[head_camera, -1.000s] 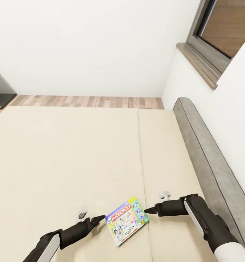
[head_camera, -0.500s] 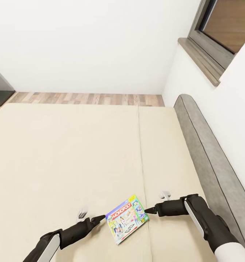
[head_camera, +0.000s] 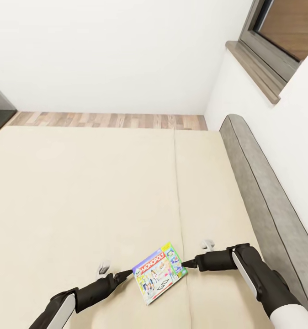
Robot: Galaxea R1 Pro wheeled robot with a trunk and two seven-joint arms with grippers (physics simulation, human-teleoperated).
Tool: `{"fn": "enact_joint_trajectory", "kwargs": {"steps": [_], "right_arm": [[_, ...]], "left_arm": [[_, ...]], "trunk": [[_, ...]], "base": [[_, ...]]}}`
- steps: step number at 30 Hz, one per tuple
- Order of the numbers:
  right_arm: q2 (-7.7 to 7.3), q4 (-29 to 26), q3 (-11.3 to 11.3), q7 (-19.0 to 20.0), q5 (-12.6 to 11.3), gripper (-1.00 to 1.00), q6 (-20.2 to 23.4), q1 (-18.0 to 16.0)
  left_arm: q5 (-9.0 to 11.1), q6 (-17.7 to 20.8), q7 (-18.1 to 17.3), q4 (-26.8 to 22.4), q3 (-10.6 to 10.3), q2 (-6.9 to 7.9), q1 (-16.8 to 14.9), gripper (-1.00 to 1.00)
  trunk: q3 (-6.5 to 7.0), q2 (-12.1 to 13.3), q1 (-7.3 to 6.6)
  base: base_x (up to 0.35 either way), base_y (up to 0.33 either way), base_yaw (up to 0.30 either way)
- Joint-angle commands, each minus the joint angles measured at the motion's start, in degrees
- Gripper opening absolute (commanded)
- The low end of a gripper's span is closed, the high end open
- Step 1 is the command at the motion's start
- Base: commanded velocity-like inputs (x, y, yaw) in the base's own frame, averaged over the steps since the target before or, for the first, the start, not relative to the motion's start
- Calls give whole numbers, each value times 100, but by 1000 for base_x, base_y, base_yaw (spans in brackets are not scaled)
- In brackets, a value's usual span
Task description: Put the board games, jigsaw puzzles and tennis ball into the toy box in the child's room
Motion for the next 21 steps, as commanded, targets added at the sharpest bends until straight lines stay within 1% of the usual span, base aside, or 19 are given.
{"fn": "enact_joint_trajectory", "kwargs": {"steps": [1, 10, 21], "right_arm": [[-7, 1, 15, -27, 33, 100, 37, 1], [-27, 1, 9, -27, 26, 100, 37, 1], [-37, 1, 5, -27, 23, 100, 37, 1]], "left_arm": [[28, 35, 12, 0, -15, 4, -2, 100], [29, 35, 13, 0, -20, -22, -14, 100], [-3, 31, 31, 0, -15, -188, -56, 100]], "trunk": [[-13, -2, 0], [-68, -2, 0], [-87, -2, 0]], "base": [[0, 0, 0], [0, 0, 0], [0, 0, 0]]}}
